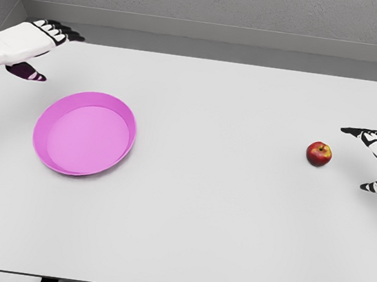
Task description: Put the apple on the plate with both arms
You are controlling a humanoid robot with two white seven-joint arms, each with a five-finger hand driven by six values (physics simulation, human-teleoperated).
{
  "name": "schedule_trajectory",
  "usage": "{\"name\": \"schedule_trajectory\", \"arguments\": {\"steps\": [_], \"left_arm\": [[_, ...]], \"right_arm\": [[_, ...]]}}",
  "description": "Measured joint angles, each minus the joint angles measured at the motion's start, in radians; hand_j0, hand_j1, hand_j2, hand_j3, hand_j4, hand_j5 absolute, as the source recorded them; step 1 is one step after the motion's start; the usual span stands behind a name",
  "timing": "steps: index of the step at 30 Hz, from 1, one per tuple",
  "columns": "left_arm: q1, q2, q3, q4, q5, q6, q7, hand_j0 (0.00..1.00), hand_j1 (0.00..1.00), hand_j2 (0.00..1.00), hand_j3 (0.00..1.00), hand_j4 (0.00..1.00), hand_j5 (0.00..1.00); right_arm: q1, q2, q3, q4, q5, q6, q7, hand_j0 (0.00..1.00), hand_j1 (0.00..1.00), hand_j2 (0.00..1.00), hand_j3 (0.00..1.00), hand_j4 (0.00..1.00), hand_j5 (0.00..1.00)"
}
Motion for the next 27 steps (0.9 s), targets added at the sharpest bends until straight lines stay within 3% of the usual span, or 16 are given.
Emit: {"name": "schedule_trajectory", "arguments": {"steps": [6,9,16,27], "left_arm": [[0.000,0.003,0.000,0.000,0.000,0.000,0.000,1.00,1.00,1.00,1.00,1.00,1.00],[0.000,0.002,-0.001,0.000,0.000,0.000,0.000,1.00,1.00,1.00,1.00,1.00,1.00],[0.002,0.002,-0.001,-0.006,-0.002,0.000,-0.001,1.00,1.00,1.00,1.00,1.00,1.00],[0.000,0.002,-0.001,-0.005,-0.004,0.000,-0.003,1.00,1.00,1.00,1.00,1.00,1.00]], "right_arm": [[-0.017,0.000,0.002,0.006,-0.004,0.006,-0.001,1.00,1.00,1.00,1.00,1.00,1.00],[-0.162,0.004,0.068,0.013,-0.004,0.037,0.036,1.00,1.00,1.00,1.00,1.00,1.00],[-0.336,0.060,0.227,0.059,-0.002,0.135,0.224,1.00,1.00,1.00,1.00,1.00,1.00],[-0.399,0.096,0.310,0.106,-0.001,0.205,0.307,1.00,1.00,1.00,1.00,1.00,1.00]]}}
